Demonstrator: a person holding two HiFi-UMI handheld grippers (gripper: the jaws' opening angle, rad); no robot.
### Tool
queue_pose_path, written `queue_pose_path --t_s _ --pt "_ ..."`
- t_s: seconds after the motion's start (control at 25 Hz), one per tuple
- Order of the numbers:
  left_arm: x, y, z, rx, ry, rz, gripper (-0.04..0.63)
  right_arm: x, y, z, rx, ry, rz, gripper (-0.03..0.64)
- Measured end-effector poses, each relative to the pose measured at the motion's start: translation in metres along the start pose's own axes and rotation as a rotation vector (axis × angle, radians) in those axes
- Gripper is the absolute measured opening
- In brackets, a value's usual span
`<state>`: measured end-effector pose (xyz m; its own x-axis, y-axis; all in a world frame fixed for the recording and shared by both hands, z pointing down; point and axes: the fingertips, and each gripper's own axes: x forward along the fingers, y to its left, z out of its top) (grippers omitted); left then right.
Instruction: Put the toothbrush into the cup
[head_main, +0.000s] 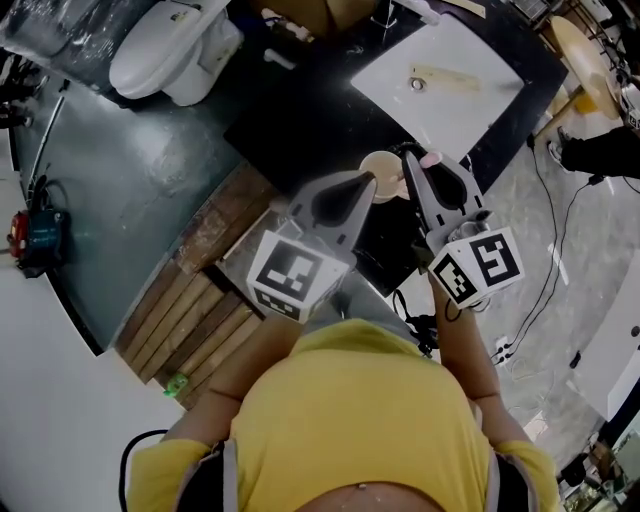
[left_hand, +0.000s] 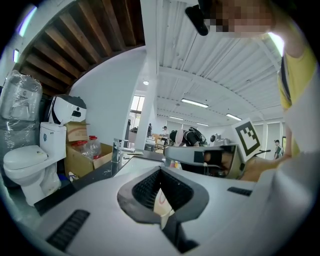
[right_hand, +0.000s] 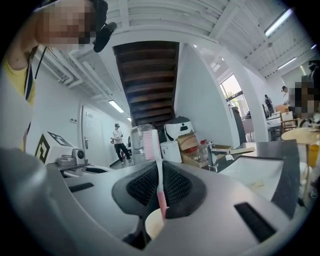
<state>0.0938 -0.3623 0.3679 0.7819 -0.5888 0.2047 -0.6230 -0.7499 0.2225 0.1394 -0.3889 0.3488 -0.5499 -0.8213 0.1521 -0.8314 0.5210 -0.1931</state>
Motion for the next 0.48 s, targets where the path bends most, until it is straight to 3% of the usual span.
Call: queue_pose_path --t_s 0.48 --pt "0.011 0.011 -0.012 -0.012 0.036 0.025 0.006 0.022 -0.018 -0.043 0.078 0.076 0.009 0.034"
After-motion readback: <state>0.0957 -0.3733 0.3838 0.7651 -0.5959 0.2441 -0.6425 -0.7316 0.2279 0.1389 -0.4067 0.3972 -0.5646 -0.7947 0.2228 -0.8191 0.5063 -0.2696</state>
